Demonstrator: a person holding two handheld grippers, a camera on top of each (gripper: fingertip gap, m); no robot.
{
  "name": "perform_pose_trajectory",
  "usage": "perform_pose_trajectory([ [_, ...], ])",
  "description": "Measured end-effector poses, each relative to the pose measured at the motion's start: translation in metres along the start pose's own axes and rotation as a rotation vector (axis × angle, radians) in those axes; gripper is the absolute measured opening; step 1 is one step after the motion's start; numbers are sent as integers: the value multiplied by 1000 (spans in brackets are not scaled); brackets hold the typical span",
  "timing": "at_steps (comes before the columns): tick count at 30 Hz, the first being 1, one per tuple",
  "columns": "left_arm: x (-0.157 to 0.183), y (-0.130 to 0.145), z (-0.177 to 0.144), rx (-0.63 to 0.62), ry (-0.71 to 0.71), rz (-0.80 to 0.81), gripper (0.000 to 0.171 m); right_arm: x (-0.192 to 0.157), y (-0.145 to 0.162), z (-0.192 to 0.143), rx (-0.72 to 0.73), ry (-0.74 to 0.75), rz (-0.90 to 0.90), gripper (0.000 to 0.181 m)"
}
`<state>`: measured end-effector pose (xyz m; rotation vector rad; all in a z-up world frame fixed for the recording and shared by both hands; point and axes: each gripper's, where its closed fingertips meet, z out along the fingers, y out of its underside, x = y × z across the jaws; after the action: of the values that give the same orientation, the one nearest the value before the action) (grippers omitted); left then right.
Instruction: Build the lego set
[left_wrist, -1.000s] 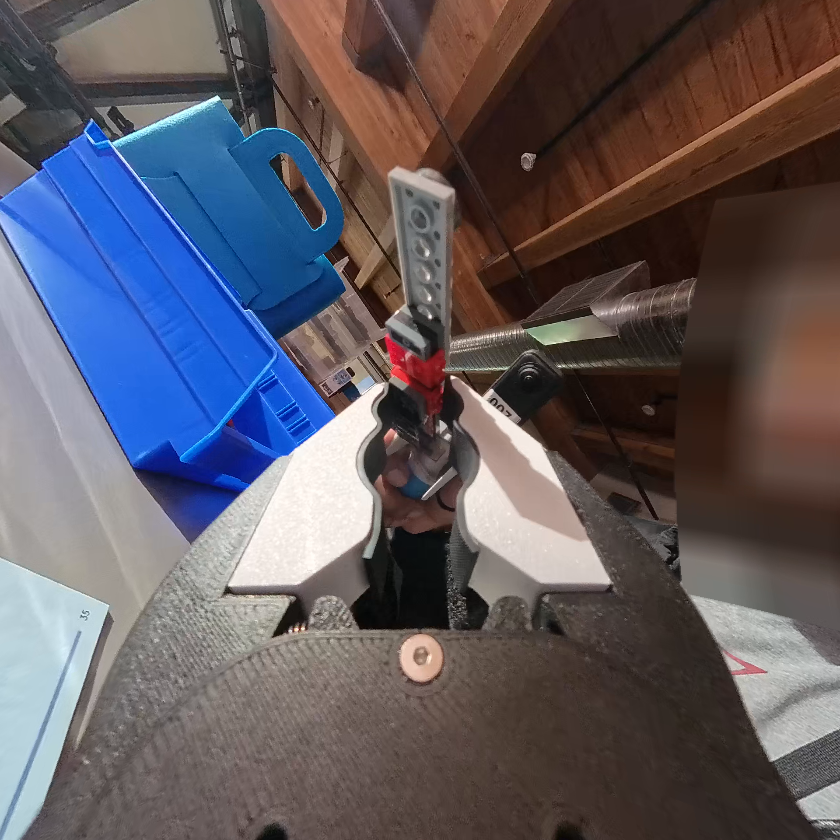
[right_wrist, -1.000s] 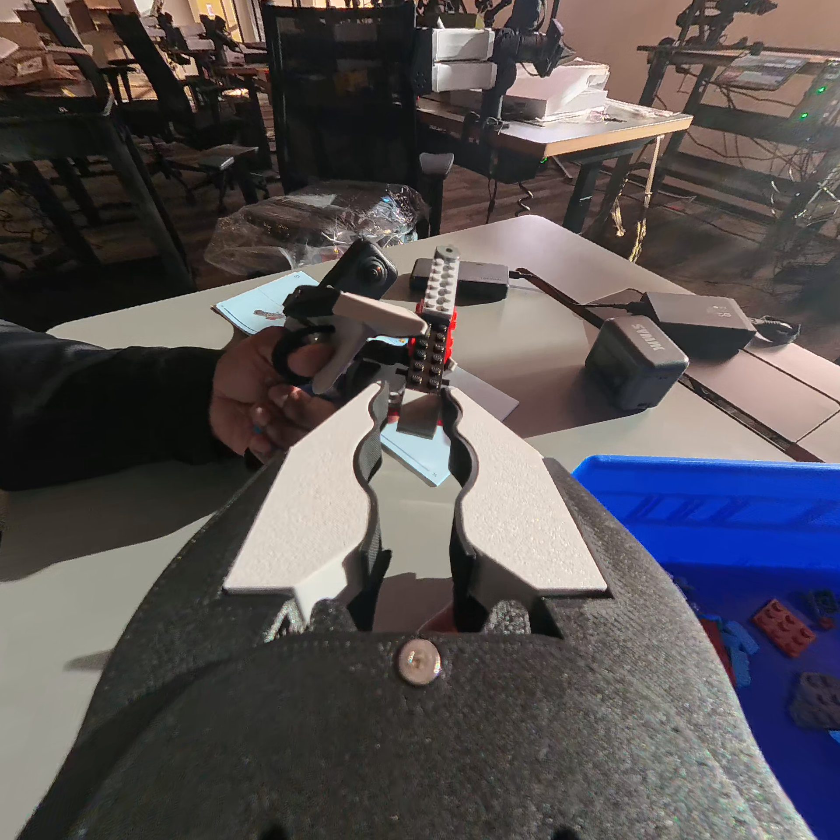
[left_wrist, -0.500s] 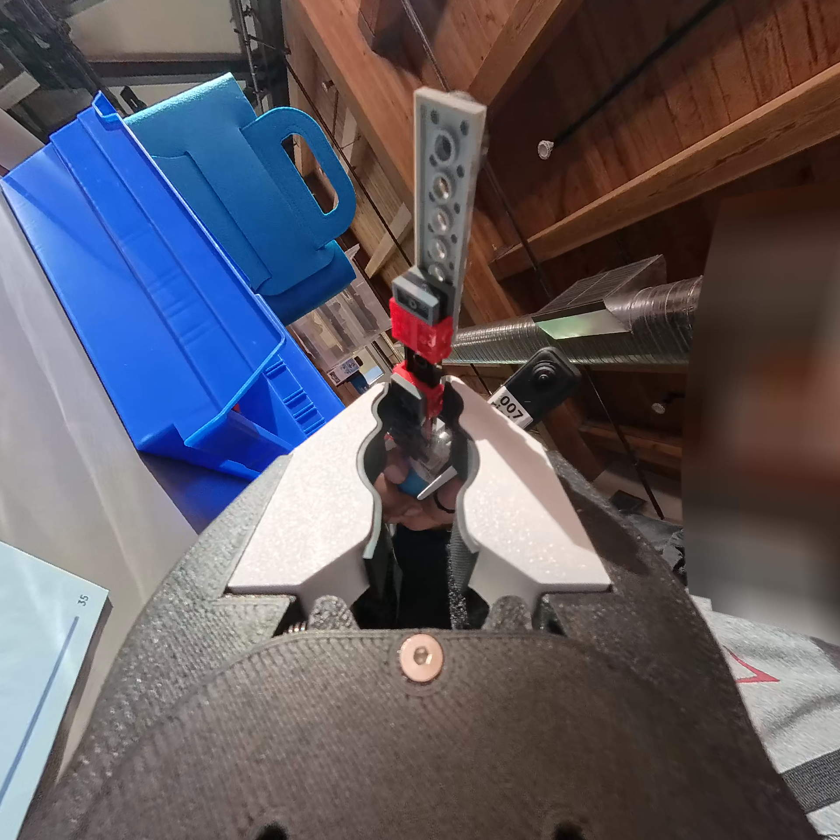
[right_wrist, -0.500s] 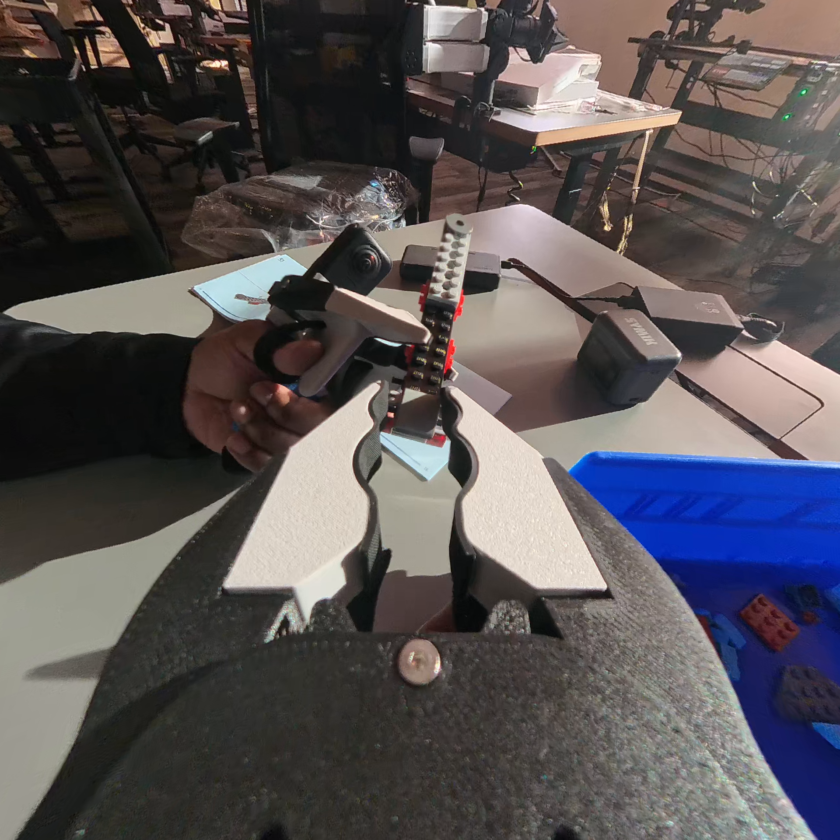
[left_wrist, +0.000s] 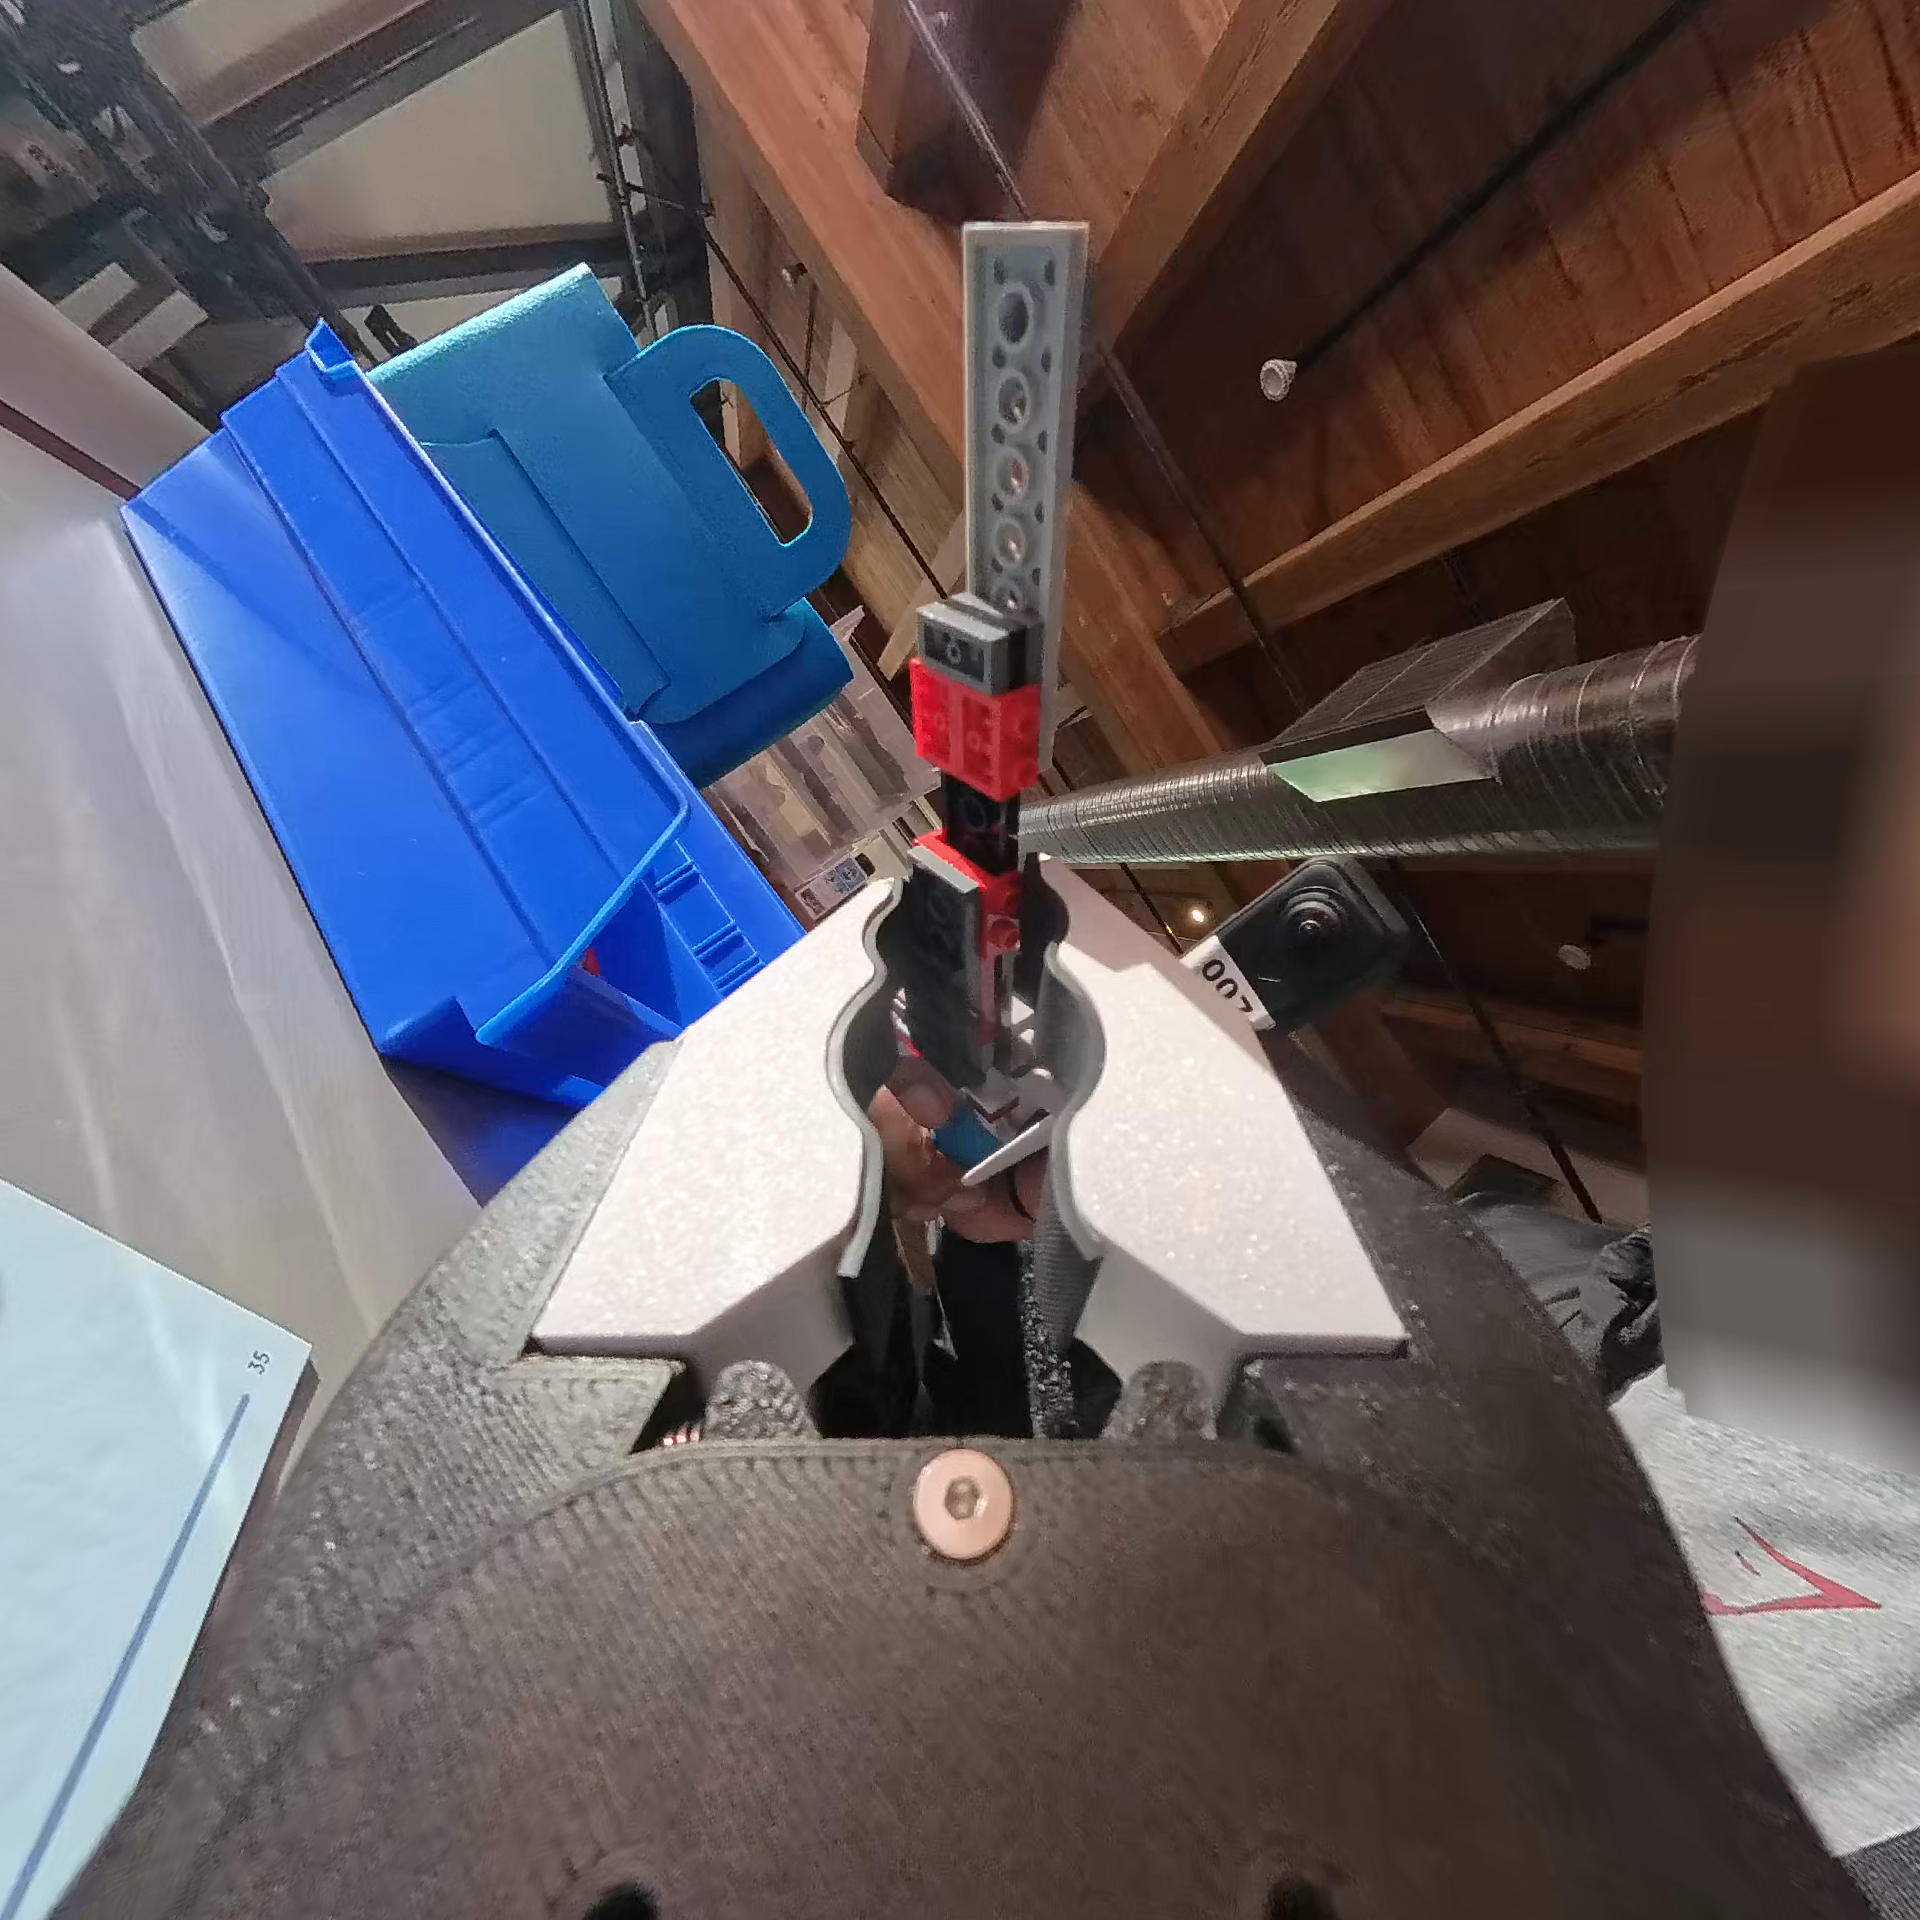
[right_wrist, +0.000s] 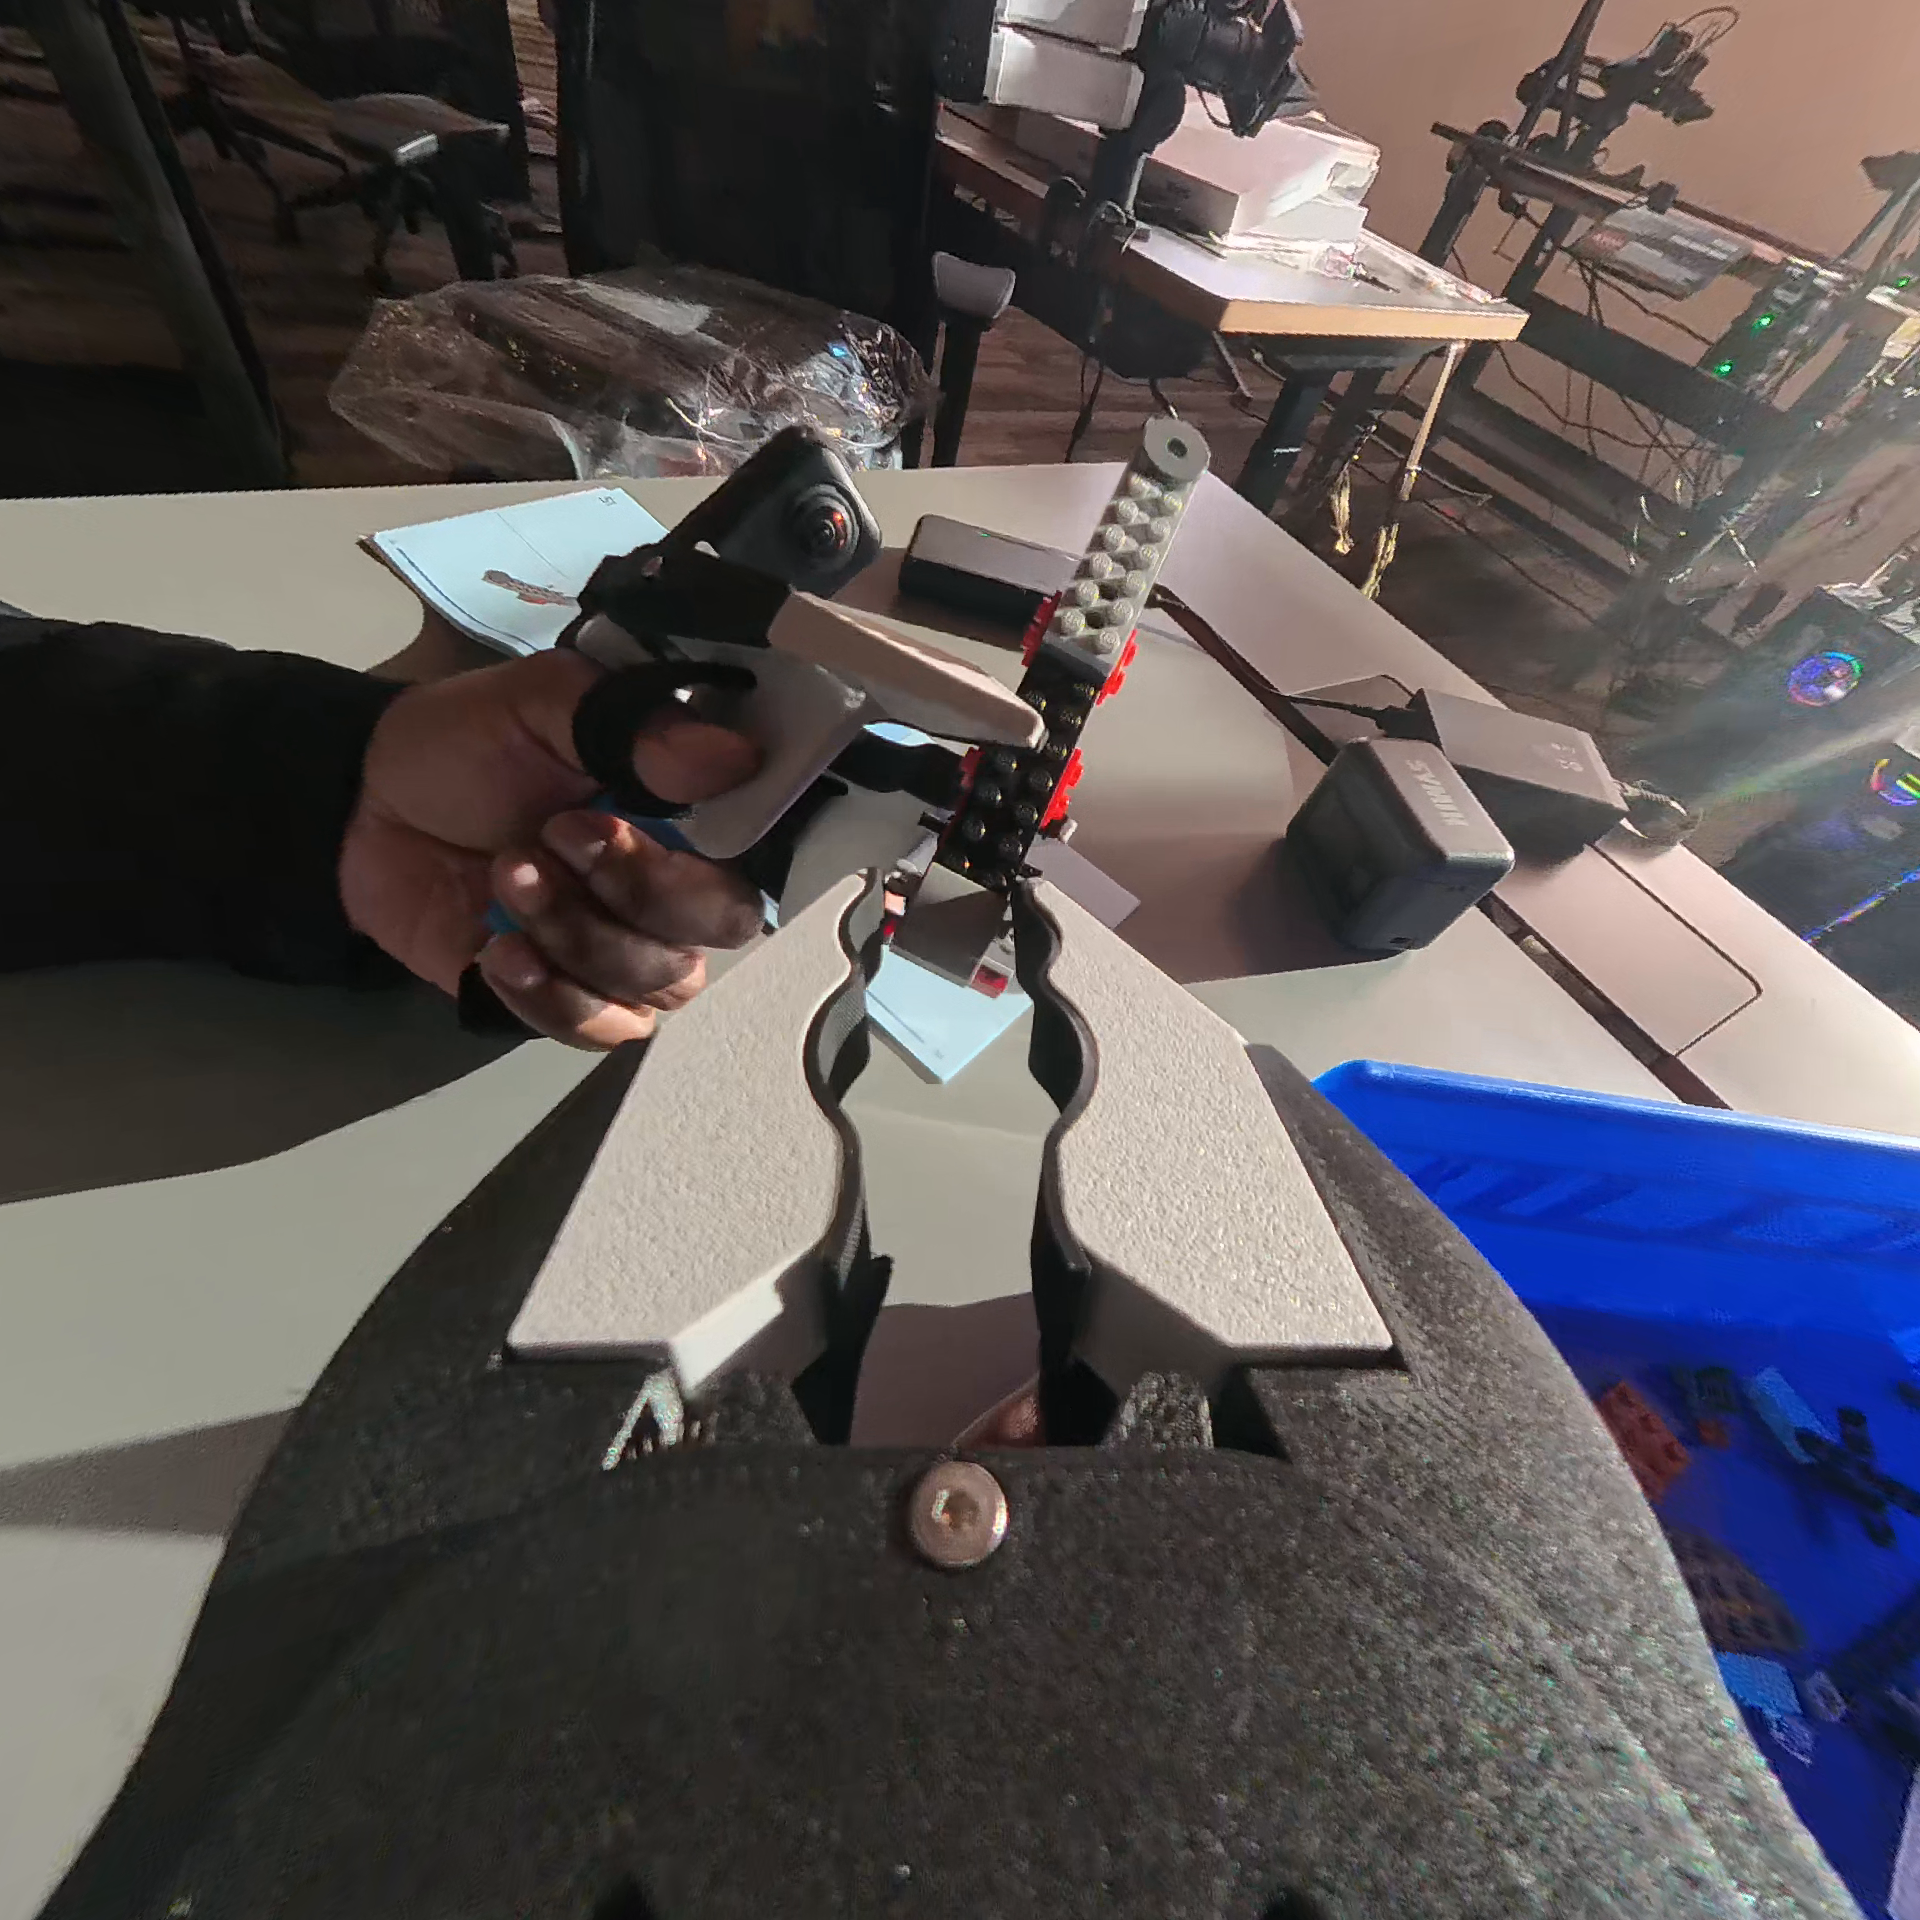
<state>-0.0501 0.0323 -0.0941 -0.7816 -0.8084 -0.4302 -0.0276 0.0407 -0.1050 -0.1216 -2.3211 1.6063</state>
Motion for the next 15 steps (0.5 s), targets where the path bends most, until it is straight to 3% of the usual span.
perform_pose_trajectory([
  [15, 3, -3, -1, -5, -21, 77, 19, 1, -6, -4, 41, -15, 17, 35],
])
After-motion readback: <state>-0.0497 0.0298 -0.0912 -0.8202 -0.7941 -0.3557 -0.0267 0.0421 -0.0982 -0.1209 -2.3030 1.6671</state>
